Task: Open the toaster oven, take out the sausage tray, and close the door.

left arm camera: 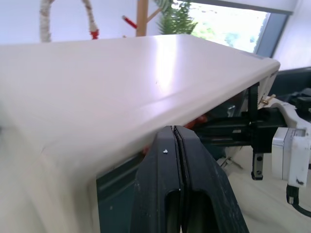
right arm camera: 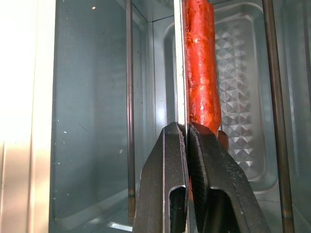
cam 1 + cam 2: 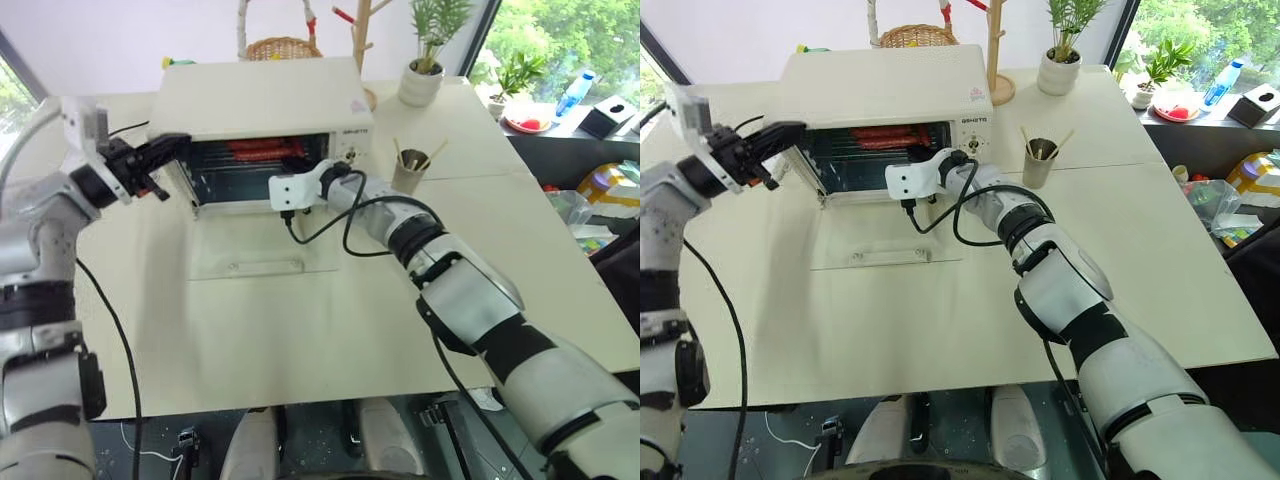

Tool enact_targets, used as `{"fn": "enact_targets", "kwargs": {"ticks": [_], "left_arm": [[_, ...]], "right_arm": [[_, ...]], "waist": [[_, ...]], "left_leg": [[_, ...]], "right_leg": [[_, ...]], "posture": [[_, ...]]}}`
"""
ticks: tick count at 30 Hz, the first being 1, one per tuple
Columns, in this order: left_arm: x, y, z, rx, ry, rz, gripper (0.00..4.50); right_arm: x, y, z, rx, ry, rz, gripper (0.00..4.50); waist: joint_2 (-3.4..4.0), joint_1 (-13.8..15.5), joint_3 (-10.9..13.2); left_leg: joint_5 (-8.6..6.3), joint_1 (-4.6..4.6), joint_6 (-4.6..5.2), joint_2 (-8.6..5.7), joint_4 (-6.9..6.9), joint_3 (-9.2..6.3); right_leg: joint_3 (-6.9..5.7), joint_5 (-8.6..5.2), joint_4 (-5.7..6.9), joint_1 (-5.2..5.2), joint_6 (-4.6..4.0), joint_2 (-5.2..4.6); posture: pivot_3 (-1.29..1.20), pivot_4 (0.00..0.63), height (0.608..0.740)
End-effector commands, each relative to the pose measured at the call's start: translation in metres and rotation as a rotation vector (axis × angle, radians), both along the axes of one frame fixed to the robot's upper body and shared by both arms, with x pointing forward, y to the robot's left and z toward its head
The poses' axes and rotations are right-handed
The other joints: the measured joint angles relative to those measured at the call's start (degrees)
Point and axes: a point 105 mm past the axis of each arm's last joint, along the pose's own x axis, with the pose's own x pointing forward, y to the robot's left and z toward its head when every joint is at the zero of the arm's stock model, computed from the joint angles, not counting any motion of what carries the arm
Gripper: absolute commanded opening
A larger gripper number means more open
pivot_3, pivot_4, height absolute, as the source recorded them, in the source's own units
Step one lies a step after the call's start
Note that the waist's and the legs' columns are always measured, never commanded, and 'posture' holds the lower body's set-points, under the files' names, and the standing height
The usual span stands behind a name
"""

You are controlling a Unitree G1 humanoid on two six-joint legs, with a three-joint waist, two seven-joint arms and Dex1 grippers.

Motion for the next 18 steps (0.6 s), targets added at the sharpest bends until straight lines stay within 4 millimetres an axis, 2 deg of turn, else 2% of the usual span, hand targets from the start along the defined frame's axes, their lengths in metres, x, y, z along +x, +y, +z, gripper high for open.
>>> {"fn": "enact_targets", "kwargs": {"ticks": [1, 6, 18], "left_arm": [[0.012, 0.008, 0.011, 0.036, -0.036, 0.042, 0.00], [0.023, 0.008, 0.017, 0.049, -0.050, 0.048, 0.00], [0.028, 0.003, 0.013, 0.050, -0.054, 0.030, 0.00]], "right_arm": [[-0.018, 0.030, 0.018, 0.024, -0.060, 0.129, 0.05], [-0.021, 0.031, 0.015, 0.029, -0.061, 0.142, 0.05], [-0.032, 0.038, 0.009, 0.026, -0.053, 0.187, 0.05]], "waist": [[0.00, 0.0, 0.0], [0.00, -0.1, 0.0], [-0.02, -0.5, 0.0]], "left_leg": [[0.00, 0.00, 0.00, 0.00, 0.01, 0.02], [0.00, 0.05, 0.00, 0.02, 0.01, 0.10], [0.00, 0.11, 0.00, 0.04, 0.09, 0.13]], "right_leg": [[0.00, 0.00, 0.01, 0.00, 0.00, 0.01], [0.03, 0.00, 0.11, -0.01, 0.00, 0.04], [0.13, 0.00, 0.26, -0.02, 0.00, 0.07]], "posture": [[0.00, 0.150, 0.740], [0.00, 0.150, 0.740], [0.00, 0.150, 0.740]]}}
